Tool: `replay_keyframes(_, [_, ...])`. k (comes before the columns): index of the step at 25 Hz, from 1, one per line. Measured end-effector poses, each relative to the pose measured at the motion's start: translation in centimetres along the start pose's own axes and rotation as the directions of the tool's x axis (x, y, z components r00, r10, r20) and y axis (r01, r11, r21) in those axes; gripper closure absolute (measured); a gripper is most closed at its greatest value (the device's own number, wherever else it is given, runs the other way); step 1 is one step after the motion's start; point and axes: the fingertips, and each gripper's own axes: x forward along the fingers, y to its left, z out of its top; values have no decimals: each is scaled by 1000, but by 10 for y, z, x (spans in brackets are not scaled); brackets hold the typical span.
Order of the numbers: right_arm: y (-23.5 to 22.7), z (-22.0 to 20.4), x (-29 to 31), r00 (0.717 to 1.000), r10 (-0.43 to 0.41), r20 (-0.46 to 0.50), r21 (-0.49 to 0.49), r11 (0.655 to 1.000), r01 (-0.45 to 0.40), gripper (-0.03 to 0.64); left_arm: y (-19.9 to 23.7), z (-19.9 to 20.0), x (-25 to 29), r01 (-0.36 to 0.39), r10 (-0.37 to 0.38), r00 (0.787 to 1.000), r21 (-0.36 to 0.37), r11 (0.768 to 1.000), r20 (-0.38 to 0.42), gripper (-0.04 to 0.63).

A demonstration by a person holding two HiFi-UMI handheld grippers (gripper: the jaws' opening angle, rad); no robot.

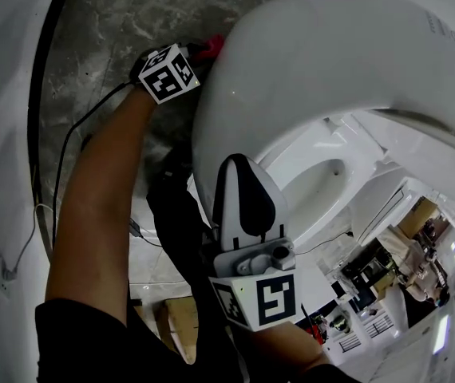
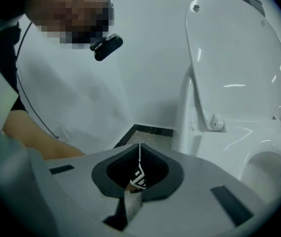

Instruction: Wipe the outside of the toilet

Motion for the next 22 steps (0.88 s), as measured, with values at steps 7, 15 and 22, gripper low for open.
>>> replay_keyframes(7, [12,-12,-2,1000,19,-19,-24,1000,-20,581,-81,-62,-10,-1,1,1000,-144,990,3,502])
replay_keyframes(15, [20,-21,-14,999,42,-26,-45,998,-43,580,-167,-108,-17,40,-46,999,-242,969,-17,502])
replay_keyframes(22, [19,-25,-25,999,33,-17,-38,999,-33,581,-229,-128,-24,59,-75,997,-363,930,-28,502])
